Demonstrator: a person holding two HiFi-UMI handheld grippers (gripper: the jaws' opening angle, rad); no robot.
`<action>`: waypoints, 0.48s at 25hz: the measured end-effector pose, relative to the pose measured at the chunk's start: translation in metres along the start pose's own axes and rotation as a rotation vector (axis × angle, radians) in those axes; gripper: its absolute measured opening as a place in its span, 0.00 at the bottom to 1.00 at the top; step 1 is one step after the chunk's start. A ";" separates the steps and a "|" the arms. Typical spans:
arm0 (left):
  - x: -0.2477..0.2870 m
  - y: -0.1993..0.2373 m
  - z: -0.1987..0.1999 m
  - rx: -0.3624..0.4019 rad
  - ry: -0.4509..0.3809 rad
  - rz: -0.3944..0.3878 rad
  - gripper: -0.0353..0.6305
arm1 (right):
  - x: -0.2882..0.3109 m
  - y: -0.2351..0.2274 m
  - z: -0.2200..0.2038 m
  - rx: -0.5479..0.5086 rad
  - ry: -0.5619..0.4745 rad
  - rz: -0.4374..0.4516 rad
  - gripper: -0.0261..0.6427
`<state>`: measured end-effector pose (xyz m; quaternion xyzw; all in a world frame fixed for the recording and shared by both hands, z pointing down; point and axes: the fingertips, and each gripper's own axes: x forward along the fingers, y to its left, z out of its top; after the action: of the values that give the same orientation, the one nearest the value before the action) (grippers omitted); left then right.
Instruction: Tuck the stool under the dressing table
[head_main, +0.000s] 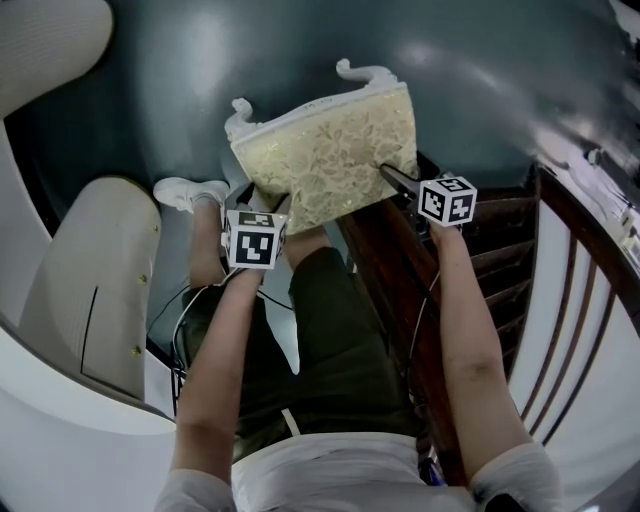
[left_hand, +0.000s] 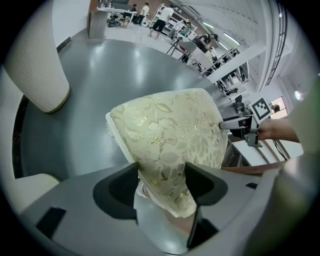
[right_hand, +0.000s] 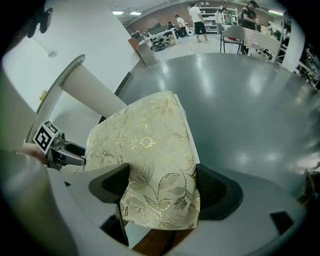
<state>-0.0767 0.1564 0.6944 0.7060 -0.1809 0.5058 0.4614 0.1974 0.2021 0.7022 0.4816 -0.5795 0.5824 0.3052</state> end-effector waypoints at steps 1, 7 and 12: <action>0.000 -0.001 -0.001 -0.008 -0.001 0.007 0.50 | 0.000 0.000 0.002 -0.011 -0.001 0.001 0.67; 0.000 -0.006 -0.003 -0.034 0.002 0.053 0.49 | 0.000 -0.002 0.005 -0.032 0.011 0.024 0.66; -0.004 -0.007 -0.003 -0.012 0.016 0.097 0.49 | -0.001 0.000 0.003 -0.008 0.005 0.026 0.66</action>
<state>-0.0752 0.1618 0.6882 0.6896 -0.2146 0.5321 0.4419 0.1985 0.1992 0.7009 0.4711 -0.5873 0.5853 0.3008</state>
